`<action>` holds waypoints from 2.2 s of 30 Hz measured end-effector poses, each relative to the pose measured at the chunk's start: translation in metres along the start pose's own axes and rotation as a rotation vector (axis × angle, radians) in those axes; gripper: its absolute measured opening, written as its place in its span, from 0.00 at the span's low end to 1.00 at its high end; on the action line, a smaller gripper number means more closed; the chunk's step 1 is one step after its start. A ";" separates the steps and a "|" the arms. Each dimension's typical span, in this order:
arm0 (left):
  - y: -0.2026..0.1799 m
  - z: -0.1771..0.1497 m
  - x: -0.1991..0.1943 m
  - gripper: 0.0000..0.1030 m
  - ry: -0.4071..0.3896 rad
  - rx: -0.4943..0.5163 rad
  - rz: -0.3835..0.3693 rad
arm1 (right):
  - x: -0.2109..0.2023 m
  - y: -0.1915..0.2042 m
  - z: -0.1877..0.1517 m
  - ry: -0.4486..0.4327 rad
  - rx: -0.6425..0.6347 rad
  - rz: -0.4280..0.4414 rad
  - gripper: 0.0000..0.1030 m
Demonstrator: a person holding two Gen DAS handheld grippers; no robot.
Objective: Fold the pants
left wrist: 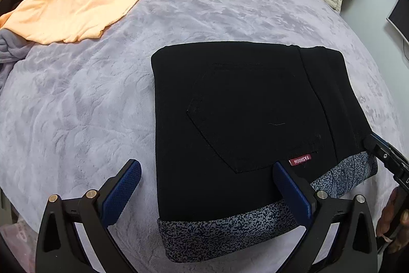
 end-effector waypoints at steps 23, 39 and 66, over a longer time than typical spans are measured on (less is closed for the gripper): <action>-0.004 0.007 0.004 1.00 -0.002 0.024 0.005 | -0.017 0.031 -0.023 0.044 -0.092 0.147 0.09; -0.005 0.006 0.003 1.00 -0.016 0.034 0.034 | -0.012 0.048 0.074 -0.103 -0.189 -0.116 0.84; 0.021 0.051 0.034 1.00 0.050 -0.153 0.031 | 0.059 0.075 0.042 0.171 -0.251 -0.186 0.81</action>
Point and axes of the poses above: each gripper's, at about its wrist camera, not at the fingertips, and x roughly the way its jaws point, y to its left, z to its top, the point moved 8 cm from there along x, roughly the way its jaws point, and after that the axes turned 6 degrees about y, right-handed, at the moved point
